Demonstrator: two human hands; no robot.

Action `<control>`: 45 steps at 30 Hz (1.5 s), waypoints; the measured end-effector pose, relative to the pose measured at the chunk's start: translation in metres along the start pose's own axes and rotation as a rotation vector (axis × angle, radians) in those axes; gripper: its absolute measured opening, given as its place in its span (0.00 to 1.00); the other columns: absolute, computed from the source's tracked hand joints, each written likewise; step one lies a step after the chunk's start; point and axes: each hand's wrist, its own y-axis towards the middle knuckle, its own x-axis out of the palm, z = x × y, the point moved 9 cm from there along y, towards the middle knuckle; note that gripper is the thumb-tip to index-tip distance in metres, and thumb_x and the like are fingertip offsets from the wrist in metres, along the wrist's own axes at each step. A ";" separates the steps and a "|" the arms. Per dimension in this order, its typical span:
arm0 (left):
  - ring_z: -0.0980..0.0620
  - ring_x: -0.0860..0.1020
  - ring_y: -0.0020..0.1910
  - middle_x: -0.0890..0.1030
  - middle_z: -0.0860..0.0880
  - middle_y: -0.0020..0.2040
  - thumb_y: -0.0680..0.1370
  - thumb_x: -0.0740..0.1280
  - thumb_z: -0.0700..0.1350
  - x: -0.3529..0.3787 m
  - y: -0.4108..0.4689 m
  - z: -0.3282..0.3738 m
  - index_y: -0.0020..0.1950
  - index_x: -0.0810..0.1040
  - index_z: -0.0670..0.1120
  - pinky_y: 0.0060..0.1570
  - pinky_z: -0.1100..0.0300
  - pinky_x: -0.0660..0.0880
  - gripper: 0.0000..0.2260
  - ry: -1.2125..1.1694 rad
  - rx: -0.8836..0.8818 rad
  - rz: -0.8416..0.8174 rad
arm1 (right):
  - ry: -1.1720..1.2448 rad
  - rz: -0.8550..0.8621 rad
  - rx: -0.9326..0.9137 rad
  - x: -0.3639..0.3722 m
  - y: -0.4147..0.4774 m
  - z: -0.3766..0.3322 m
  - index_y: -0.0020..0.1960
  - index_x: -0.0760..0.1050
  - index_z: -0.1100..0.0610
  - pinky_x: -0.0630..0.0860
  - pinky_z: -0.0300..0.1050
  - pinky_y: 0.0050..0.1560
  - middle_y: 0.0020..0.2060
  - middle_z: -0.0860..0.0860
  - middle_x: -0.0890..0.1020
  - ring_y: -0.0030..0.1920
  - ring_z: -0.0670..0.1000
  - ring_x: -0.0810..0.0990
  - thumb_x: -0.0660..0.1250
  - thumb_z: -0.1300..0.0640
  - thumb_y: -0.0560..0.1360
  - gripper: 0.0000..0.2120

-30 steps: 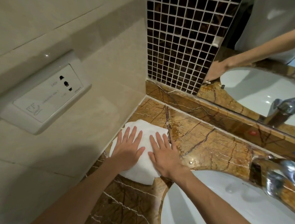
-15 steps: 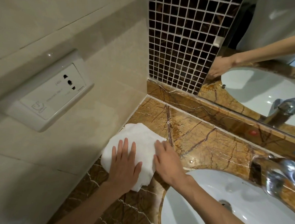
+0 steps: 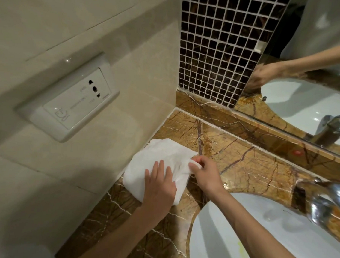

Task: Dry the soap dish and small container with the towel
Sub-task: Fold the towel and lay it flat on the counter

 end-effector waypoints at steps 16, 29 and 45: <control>0.33 0.69 0.67 0.70 0.32 0.68 0.66 0.72 0.55 0.014 -0.013 0.001 0.66 0.72 0.35 0.61 0.34 0.69 0.35 -0.092 -0.109 -0.086 | -0.242 -0.158 -0.042 0.024 -0.004 0.016 0.70 0.63 0.52 0.69 0.45 0.62 0.65 0.50 0.74 0.65 0.52 0.72 0.71 0.60 0.70 0.32; 0.34 0.64 0.71 0.66 0.33 0.71 0.65 0.64 0.52 0.028 -0.017 0.002 0.70 0.68 0.37 0.65 0.32 0.64 0.36 -0.114 -0.065 -0.082 | 0.162 -0.070 0.314 0.020 -0.009 0.034 0.67 0.65 0.57 0.80 0.46 0.30 0.49 0.54 0.77 0.31 0.53 0.84 0.59 0.65 0.80 0.16; 0.36 0.64 0.72 0.66 0.40 0.73 0.77 0.55 0.57 0.038 -0.002 -0.033 0.73 0.65 0.45 0.66 0.34 0.61 0.27 0.003 -0.114 -0.072 | -0.868 -0.376 -0.419 0.083 -0.013 0.002 0.79 0.47 0.52 0.42 0.52 0.77 0.79 0.56 0.49 0.79 0.56 0.46 0.43 0.48 0.83 0.25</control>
